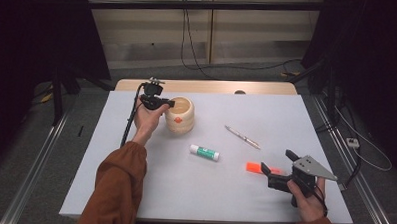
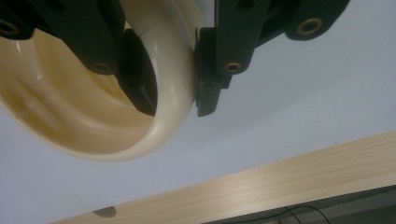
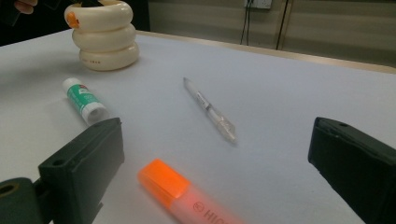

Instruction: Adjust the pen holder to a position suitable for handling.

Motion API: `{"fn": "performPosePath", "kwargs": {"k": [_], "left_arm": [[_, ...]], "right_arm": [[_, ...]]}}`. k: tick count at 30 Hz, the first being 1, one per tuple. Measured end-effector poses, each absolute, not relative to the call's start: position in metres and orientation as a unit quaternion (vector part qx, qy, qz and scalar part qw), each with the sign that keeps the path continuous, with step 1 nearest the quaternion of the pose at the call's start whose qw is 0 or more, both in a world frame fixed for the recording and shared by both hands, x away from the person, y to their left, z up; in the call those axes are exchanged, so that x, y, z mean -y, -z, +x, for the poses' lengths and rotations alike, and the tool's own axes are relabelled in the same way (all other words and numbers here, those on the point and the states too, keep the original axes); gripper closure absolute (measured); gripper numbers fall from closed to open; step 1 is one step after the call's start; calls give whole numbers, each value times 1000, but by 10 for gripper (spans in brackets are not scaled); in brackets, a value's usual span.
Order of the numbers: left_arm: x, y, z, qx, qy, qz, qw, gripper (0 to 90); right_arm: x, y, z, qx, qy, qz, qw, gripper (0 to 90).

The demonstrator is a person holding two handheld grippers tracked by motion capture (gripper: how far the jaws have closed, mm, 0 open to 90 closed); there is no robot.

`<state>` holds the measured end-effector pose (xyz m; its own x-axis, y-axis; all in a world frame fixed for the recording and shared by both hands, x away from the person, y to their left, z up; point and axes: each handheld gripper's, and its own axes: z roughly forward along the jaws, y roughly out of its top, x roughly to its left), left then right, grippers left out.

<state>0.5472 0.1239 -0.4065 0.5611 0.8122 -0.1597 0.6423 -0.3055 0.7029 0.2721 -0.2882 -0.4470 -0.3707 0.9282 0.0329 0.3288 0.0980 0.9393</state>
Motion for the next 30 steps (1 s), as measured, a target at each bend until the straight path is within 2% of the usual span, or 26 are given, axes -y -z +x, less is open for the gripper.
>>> {"fn": "performPosePath", "kwargs": {"k": [30], "left_arm": [[-126, 392, 536, -464, -116, 788, 388, 728]], "right_arm": [[288, 446, 271, -672, -484, 466, 312, 34]]}}
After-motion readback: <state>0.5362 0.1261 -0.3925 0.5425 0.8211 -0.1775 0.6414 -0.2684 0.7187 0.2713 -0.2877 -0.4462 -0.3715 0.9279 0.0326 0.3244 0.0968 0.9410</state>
